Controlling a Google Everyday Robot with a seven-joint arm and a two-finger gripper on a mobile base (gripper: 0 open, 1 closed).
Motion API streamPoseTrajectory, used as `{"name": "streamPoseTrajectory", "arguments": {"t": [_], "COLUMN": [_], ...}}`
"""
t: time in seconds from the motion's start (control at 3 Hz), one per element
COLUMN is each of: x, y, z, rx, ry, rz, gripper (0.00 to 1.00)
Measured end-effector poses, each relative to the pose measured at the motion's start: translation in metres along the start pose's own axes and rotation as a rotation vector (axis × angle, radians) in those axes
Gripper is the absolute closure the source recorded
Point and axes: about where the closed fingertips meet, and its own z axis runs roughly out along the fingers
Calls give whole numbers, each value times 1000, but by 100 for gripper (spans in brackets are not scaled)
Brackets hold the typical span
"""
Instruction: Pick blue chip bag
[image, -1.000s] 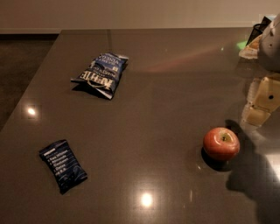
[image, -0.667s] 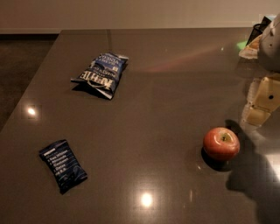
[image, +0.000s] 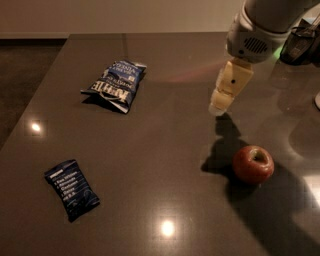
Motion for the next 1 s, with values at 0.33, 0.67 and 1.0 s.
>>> {"name": "streamPoseTrajectory", "arguments": {"t": [0.33,0.67,1.0], "x": [-48,-101,-132], "y": [-24,-52,-63], "z": [35,79,105], "rx": [1,25,45], "ry": [-3,6,13], "rz": [58,161,232], "gripper": [0,0,0]}}
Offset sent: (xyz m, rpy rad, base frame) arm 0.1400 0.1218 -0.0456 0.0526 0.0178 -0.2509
